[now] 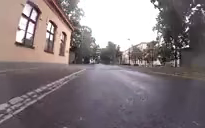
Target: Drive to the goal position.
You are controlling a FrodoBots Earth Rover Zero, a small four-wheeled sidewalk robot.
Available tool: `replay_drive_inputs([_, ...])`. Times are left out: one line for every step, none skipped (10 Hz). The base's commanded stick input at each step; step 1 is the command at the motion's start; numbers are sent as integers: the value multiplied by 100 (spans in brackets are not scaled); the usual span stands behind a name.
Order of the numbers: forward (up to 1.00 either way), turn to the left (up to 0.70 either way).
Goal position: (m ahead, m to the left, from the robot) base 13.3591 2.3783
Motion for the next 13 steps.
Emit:
replay_drive_inputs([70, 0])
replay_drive_inputs([70, 0])
replay_drive_inputs([70, 0])
replay_drive_inputs([70, 0])
replay_drive_inputs([70, 0])
replay_drive_inputs([70, 0])
replay_drive_inputs([70, 0])
replay_drive_inputs([70, 0])
replay_drive_inputs([70, 0])
replay_drive_inputs([70, 0])
replay_drive_inputs([70, 0])
replay_drive_inputs([70, 0])
replay_drive_inputs([70, 0])
